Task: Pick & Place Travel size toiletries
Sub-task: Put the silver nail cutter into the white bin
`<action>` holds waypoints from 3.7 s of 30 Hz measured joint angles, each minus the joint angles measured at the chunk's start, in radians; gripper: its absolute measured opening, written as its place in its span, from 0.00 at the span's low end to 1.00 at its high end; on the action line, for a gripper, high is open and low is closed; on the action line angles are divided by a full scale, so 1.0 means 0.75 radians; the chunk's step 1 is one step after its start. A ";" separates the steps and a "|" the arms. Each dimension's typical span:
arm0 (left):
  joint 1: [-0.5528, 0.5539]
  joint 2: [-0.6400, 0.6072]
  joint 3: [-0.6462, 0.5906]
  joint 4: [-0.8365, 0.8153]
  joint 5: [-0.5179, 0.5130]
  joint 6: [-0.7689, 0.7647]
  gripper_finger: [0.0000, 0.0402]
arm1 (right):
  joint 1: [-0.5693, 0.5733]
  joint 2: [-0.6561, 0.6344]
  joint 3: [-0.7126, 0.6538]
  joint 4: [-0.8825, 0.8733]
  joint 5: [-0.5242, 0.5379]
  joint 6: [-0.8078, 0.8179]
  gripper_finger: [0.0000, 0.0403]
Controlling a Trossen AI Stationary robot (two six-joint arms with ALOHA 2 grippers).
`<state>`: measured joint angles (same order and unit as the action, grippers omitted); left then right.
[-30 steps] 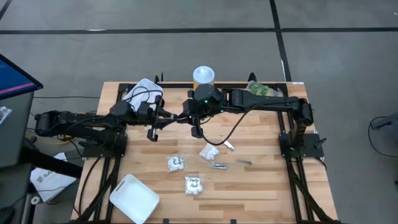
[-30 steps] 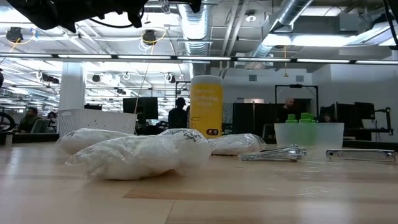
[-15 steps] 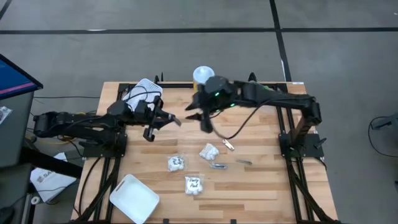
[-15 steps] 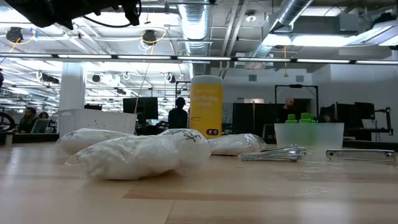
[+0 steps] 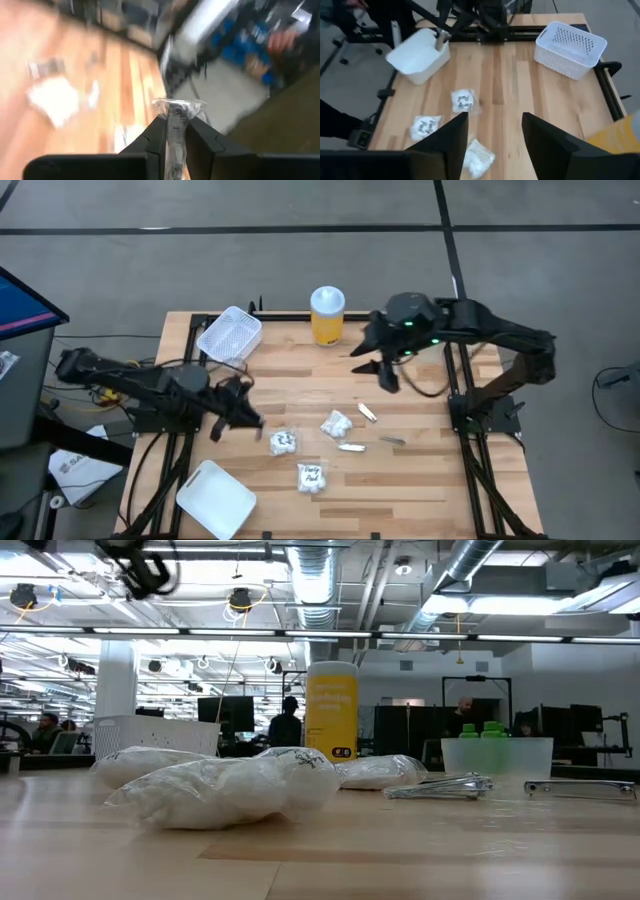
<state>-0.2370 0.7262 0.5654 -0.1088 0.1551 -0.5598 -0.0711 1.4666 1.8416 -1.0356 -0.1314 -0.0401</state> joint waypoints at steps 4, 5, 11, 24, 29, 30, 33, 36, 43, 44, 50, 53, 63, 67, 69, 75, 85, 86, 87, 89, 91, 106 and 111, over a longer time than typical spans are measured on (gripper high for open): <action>-0.259 0.105 0.158 -0.321 -0.129 -0.128 0.10 | -0.002 -0.082 -0.067 -0.006 0.001 0.042 0.38; -0.321 0.141 0.186 -0.381 -0.145 -0.163 0.10 | -0.003 -0.093 -0.083 -0.004 0.002 0.051 0.37; -0.653 0.442 0.265 -0.428 -0.137 -0.354 0.10 | -0.001 -0.153 -0.200 0.004 0.001 0.079 0.31; -0.866 0.910 0.265 -0.452 -0.104 -0.382 0.10 | -0.002 -0.101 -0.266 0.052 -0.003 0.044 0.29; -0.866 0.955 0.265 -0.454 -0.040 -0.379 0.19 | -0.002 -0.097 -0.265 0.055 -0.003 0.044 0.31; -0.866 0.954 0.265 -0.452 -0.034 -0.380 0.23 | -0.002 -0.098 -0.265 0.054 -0.003 0.045 0.31; -0.866 0.940 0.265 -0.453 -0.034 -0.380 0.34 | -0.002 -0.098 -0.265 0.053 -0.002 0.053 0.34; -0.863 0.918 0.265 -0.453 -0.034 -0.389 0.43 | -0.002 -0.098 -0.265 0.034 0.000 0.064 0.38; -0.806 0.711 0.264 -0.456 -0.057 -0.587 0.54 | -0.023 -0.038 -0.269 -0.217 0.174 0.179 0.50; -0.794 0.663 0.264 -0.459 -0.095 -0.590 0.53 | -0.026 -0.030 -0.285 -0.222 0.176 0.195 0.52; -0.739 0.356 0.264 -0.475 -0.522 -0.549 0.49 | 0.027 -0.058 -0.638 -0.223 0.159 0.311 0.55; -0.728 0.224 0.264 -0.473 -0.805 -0.472 0.48 | 0.093 -0.078 -0.863 -0.097 0.130 0.401 0.54; -0.699 0.053 0.264 -0.472 -1.189 -0.261 0.54 | 0.310 -0.068 -1.315 0.308 0.029 0.653 0.51; -0.663 0.054 0.264 -0.473 -1.190 -0.261 0.56 | 0.373 -0.068 -1.370 0.378 0.009 0.683 0.51; -0.642 0.054 0.264 -0.473 -1.190 -0.260 0.56 | 0.402 -0.069 -1.393 0.417 0.005 0.702 0.51; -0.609 0.055 0.264 -0.473 -1.191 -0.260 0.57 | 0.460 -0.068 -1.459 0.455 0.059 0.750 0.51; -0.589 0.055 0.264 -0.459 -1.192 -0.262 0.57 | 0.470 -0.061 -1.565 0.607 0.068 0.812 0.51; -0.589 0.055 0.264 -0.458 -1.193 -0.265 0.57 | 0.470 -0.051 -1.567 0.623 0.068 0.813 0.50; -0.589 0.055 0.264 -0.457 -1.196 -0.266 0.57 | 0.471 -0.044 -1.569 0.625 0.068 0.812 0.50; -0.589 0.055 0.264 -0.450 -1.196 -0.266 0.57 | 0.471 -0.005 -1.569 0.647 0.068 0.812 0.49; -0.589 0.055 0.264 -0.449 -1.196 -0.266 0.57 | 0.478 0.040 -1.565 0.662 0.071 0.796 0.48; -0.575 0.055 0.264 -0.401 -1.194 -0.263 0.57 | 0.471 0.018 -1.518 0.580 0.160 0.722 0.06; -0.515 0.055 0.264 -0.310 -1.189 -0.241 0.57 | 0.405 -0.114 -1.507 0.664 0.137 0.715 0.03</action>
<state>-0.6232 0.7677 0.7635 -0.3412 -0.7368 -0.7409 0.2327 1.3813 0.7115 -0.5375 -0.0284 0.4961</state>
